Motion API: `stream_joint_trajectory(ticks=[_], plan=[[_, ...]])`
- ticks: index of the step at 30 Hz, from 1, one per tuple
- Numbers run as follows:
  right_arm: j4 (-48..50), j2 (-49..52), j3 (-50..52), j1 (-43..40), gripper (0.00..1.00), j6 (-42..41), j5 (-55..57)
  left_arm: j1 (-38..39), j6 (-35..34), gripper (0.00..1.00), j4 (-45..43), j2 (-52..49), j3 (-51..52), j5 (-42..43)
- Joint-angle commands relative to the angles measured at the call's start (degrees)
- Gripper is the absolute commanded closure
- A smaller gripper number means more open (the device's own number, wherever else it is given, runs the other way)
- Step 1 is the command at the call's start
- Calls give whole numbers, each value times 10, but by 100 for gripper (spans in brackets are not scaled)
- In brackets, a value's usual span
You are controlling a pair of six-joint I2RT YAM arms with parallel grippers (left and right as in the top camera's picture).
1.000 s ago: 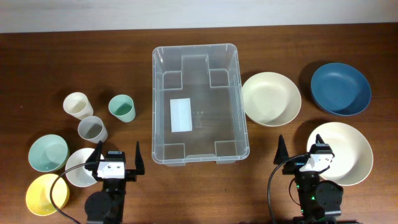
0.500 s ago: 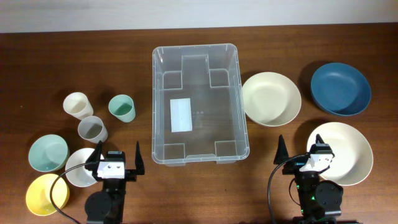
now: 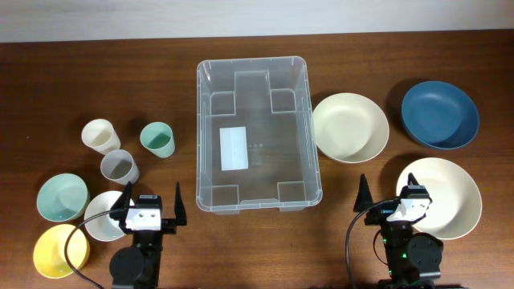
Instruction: Pack container
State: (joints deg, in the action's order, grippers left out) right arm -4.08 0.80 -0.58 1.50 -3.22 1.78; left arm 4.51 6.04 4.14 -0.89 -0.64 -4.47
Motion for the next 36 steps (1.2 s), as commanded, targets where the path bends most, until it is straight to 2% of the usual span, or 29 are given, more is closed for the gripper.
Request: stream_joint_trajectory(ticks=[1,28,30,31,34,36], plan=[[-5,-4,3,0,1,-2,-1,-3,7,1,2,5,1,6],[-2,-3,3,0,1,-3,-12,-3,7,1,0,5,1,7],[-5,-3,3,0,1,-34,-14,-3,7,1,-5,5,1,10],[-7,-2,3,0,1,-48,-14,-3,1,1,-7,5,-1,24],[-24,13,-17,0,1,-82,-14,-3,-75,0,11,0,-26,72],[-41,26,-45,0,1,-82,-10,-3,-83,0,28,-16,-54,82]])
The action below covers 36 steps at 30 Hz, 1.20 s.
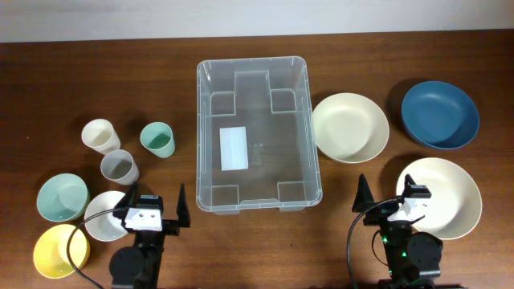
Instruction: Pack container
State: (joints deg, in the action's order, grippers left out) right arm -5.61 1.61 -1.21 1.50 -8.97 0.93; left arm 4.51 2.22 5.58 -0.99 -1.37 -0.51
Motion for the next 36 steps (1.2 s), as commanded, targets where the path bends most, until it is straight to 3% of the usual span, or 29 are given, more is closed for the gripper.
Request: stream_joint_trajectory(ticks=[1,10,17,20,29,36], plan=[[-35,30,-58,0,1,-24,-1,-3,-46,1,21,-26,-62,42],[-136,301,-309,-7,1,-25,18,-3,-43,1,124,-290,-334,21],[-414,643,-647,-70,1,-25,-99,-3,-39,0,359,-588,-632,16],[-487,753,-752,-80,1,-24,-114,-3,-39,1,433,-668,-709,16],[-457,928,-797,-106,1,5,-81,-3,-39,1,470,-745,-728,16],[-449,1050,-797,-158,1,32,-172,-3,-39,1,462,-746,-728,16]])
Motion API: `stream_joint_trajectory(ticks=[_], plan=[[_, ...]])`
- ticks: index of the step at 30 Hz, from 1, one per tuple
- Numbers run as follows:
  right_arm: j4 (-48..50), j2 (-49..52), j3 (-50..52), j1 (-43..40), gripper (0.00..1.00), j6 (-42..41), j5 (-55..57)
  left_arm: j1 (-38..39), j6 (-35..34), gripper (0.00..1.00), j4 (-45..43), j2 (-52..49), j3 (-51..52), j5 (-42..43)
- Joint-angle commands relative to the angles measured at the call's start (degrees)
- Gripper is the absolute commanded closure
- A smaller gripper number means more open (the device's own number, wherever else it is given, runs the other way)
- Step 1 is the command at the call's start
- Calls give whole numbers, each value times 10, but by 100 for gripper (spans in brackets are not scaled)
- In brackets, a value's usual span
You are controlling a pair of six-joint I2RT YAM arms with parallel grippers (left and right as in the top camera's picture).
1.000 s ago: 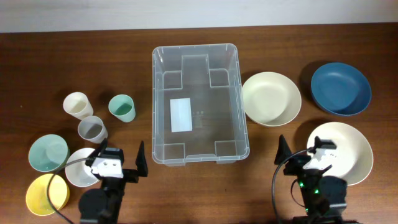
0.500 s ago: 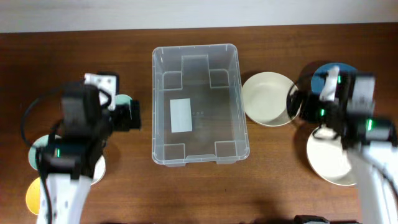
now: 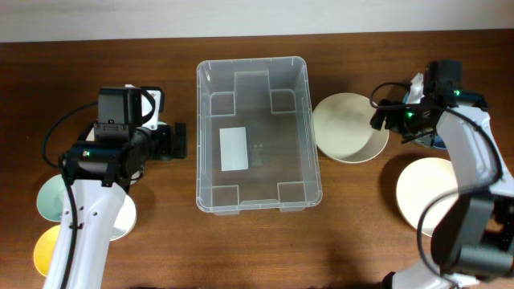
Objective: Pack container
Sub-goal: 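Move the right gripper to the cream bowl rim and grasp it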
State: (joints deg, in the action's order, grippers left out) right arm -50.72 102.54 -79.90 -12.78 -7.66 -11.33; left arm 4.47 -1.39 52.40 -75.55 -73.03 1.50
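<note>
The clear plastic container (image 3: 257,132) stands empty mid-table, only a white label on its floor. My left gripper (image 3: 175,140) reaches in from the left and hovers just beside the container's left wall, over the spot where the cups stand; the cups are mostly hidden under the arm. My right gripper (image 3: 384,119) hangs at the right rim of the cream bowl (image 3: 345,128), in front of the blue bowl (image 3: 434,144), which the arm mostly covers. From overhead I cannot make out how far either pair of jaws is parted.
A white plate (image 3: 430,201) lies at the right front. At the left front sit a teal bowl (image 3: 48,198), a yellow bowl (image 3: 46,253) and a white bowl (image 3: 122,223), partly under my left arm. Cables loop beside both arms.
Both arms have left their folded pose at the front edge. The left gripper now hovers over the cups beside the container, the right one between the cream and blue bowls.
At both earlier moments the two arms sat folded at the table's front edge with jaws open, and nothing on the table changed. Now both are stretched out, the left over the cups, the right by the bowls. The container holds nothing.
</note>
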Motion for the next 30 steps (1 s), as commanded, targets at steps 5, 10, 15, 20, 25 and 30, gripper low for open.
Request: stream_joint_trajectory(ticks=[5,10,15,20,25,30], plan=[[21,104,-10,-11,1,19,-65,-2,-3,1,-13,0,-12,-4],[57,125,-10,-11,8,3,-84,-3,-3,1,-18,0,-12,-4],[80,133,-7,-11,14,-19,-84,-2,-3,1,-18,0,-12,-4],[83,148,-4,-11,18,-38,-84,-2,-3,1,-18,0,-12,-4],[79,165,-1,-11,39,-61,-84,-2,-3,1,-18,0,-12,-4],[76,168,-1,-11,63,-64,-84,-2,-3,1,-18,0,-12,-4]])
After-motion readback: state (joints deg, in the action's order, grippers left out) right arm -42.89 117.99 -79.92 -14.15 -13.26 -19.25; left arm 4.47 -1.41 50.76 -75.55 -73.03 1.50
